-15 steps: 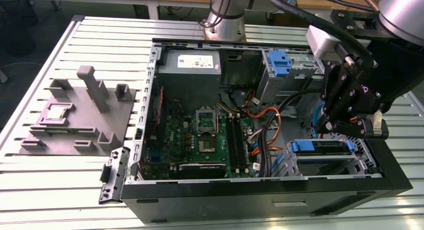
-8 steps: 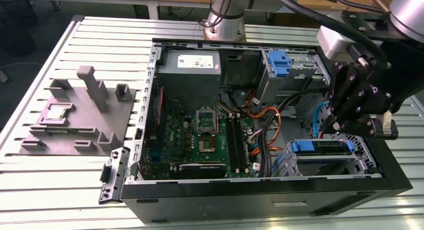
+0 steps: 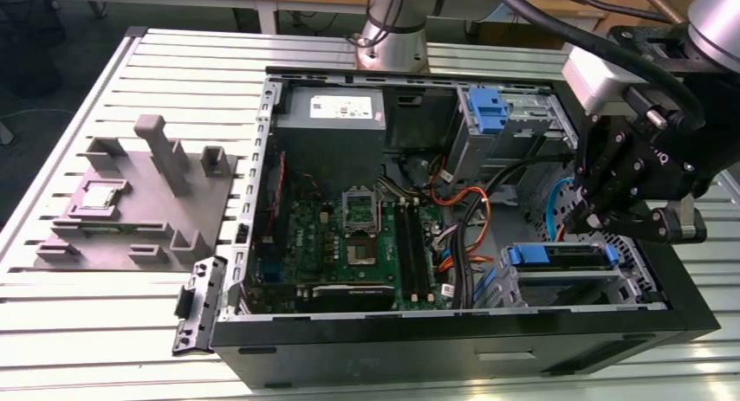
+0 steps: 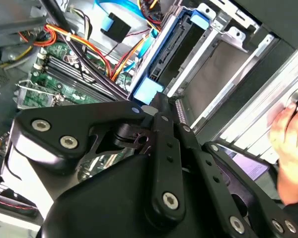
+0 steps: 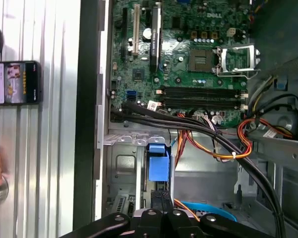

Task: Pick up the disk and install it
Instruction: 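Insert the first disk wire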

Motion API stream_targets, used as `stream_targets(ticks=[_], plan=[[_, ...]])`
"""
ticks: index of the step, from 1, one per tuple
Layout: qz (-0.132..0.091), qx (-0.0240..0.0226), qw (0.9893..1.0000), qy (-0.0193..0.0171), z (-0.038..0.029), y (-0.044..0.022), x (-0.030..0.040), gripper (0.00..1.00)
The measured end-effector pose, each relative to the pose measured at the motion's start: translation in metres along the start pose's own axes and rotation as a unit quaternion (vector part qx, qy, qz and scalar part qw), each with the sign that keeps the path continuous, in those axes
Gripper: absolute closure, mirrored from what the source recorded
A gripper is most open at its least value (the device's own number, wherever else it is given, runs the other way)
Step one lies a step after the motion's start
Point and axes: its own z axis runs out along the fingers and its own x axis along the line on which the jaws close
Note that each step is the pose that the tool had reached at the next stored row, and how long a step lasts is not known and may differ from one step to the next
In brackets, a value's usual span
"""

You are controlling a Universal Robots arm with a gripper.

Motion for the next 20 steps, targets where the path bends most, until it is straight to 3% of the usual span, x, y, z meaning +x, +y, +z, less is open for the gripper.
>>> stream_targets(ticks=[4,15,20], plan=[[-0.005,-0.0001,1.0,0.0002,0.0004,-0.0049,0.0001,0.9],[-0.005,-0.0002,1.0,0.004,0.0023,-0.0302,-0.0045,0.9],[-0.019,-0.0004,0.9998,0.0044,0.0029,-0.0332,-0.0049,0.9]])
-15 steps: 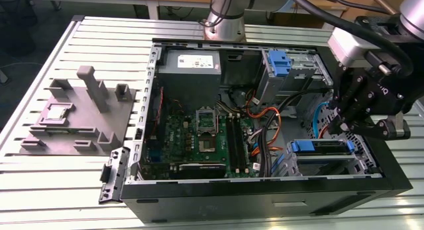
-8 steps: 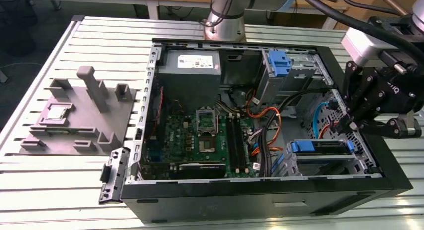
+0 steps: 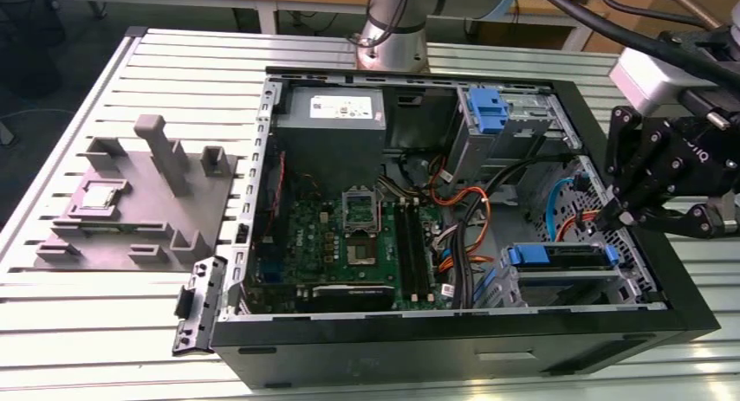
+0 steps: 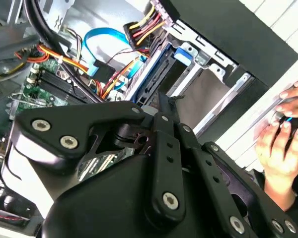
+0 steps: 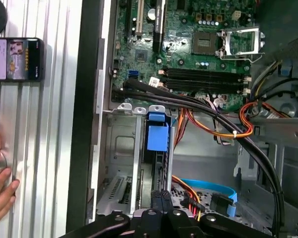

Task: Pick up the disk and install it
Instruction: 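Insert the first disk wire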

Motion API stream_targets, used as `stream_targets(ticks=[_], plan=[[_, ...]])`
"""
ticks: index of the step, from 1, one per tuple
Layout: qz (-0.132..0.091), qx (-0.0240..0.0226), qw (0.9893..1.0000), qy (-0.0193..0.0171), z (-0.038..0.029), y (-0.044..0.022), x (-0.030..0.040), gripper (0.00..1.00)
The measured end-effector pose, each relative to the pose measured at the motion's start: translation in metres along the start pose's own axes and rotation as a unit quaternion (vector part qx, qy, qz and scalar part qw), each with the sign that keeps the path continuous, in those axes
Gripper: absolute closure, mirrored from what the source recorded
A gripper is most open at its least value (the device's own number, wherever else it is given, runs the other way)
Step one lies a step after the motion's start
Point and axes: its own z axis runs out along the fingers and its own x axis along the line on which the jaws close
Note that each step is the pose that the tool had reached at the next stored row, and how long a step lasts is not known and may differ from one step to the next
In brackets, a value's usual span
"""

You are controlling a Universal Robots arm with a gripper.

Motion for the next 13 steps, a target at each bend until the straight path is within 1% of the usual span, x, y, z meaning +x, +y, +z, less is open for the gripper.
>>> stream_targets(ticks=[2,5,8,13], plan=[[-0.017,-0.0002,0.9999,0.0001,0.0002,-0.0001,0.0,0.9],[-0.042,-0.0005,0.9991,0.0002,0.0003,-0.0002,0.0,0.9],[-0.046,-0.0005,0.9989,0.0003,0.0005,-0.0024,-0.0004,0.9],[-0.046,-0.0007,0.9989,0.0016,0.0006,-0.0111,-0.0032,0.9]])
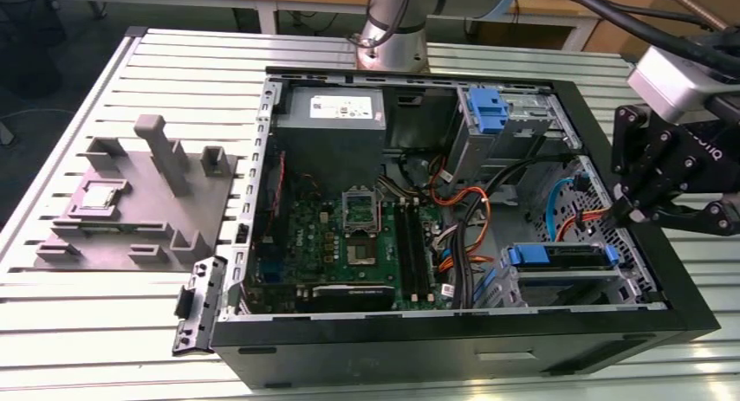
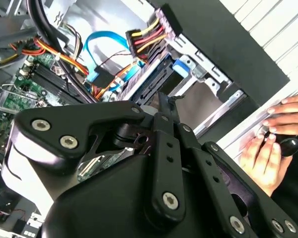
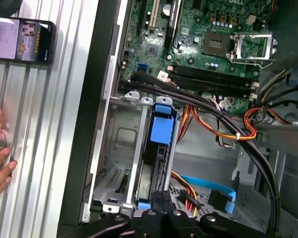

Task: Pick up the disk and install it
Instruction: 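Insert the first disk wire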

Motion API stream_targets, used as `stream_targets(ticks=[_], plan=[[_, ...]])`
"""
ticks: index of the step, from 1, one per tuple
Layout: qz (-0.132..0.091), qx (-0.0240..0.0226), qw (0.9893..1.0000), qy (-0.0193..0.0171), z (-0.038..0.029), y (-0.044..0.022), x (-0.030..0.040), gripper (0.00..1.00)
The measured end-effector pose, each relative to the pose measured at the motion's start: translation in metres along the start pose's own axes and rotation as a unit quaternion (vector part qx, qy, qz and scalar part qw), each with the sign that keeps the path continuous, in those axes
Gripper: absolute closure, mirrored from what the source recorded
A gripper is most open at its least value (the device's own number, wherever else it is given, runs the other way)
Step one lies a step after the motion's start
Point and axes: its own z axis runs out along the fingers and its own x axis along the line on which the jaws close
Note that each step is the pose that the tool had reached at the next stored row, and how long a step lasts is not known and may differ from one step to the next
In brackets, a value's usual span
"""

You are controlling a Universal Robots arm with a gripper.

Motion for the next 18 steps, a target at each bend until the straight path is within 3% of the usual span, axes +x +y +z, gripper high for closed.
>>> stream_targets(ticks=[9,13,18], plan=[[0.0,-0.0008,1.0,0.0051,0.0018,-0.0146,-0.0065,0.9],[-0.003,-0.001,1.0,0.0059,0.0026,-0.0177,-0.0087,0.9],[-0.047,-0.0011,0.9989,0.0062,0.0035,-0.0177,-0.0087,0.9]])
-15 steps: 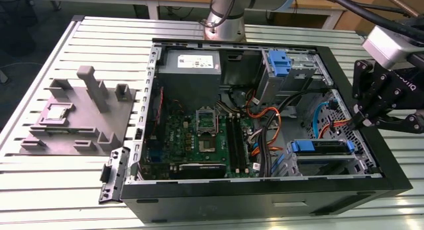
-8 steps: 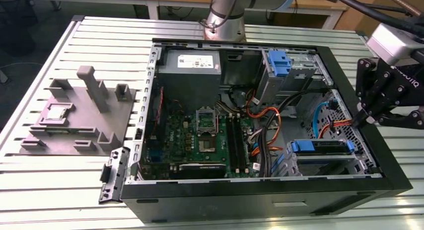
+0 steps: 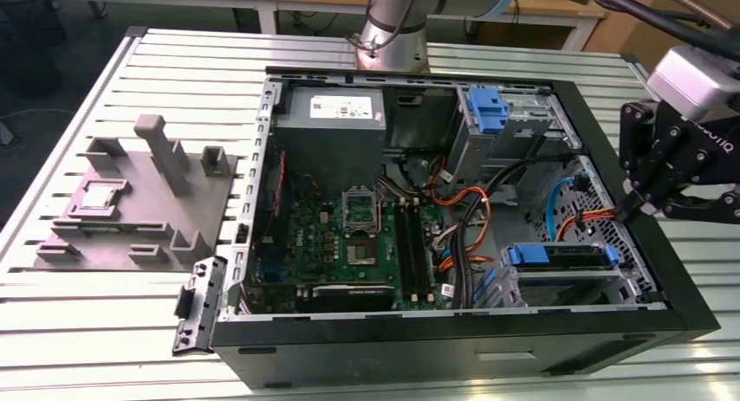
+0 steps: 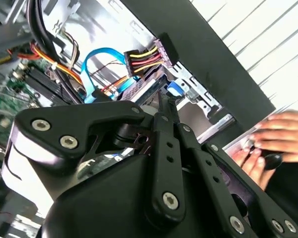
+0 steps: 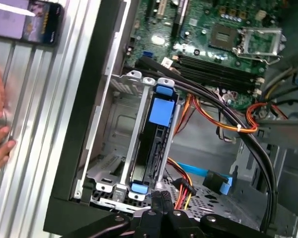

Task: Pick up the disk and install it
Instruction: 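Insert the first disk wire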

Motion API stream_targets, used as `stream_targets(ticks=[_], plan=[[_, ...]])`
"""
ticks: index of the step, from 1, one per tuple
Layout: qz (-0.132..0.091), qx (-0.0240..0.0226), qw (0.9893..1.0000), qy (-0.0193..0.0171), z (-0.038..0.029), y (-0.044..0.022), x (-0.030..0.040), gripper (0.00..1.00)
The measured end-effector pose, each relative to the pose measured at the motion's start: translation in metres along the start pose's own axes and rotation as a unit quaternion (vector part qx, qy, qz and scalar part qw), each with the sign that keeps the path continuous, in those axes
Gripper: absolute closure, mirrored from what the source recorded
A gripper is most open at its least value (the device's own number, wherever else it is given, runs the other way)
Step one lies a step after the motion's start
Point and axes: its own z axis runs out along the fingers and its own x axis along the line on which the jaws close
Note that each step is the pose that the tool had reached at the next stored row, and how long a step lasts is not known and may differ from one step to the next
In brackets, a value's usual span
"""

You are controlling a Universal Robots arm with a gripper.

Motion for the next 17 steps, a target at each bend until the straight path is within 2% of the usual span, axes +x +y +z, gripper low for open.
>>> stream_targets(ticks=[2,7,10,15,17], plan=[[-0.018,0.0006,0.9998,0.0004,0.0008,-0.0001,0.0,0.9],[-0.028,0.0193,0.9994,0.0101,0.0027,-0.0005,-0.0017,0.9],[-0.05,0.0206,0.9985,0.0105,0.0031,-0.0005,-0.0017,0.9],[-0.09,0.0218,0.9957,0.0102,0.0043,-0.0005,-0.0018,0.9],[-0.092,0.0216,0.9954,0.0111,0.0045,-0.0015,-0.0021,0.89]])
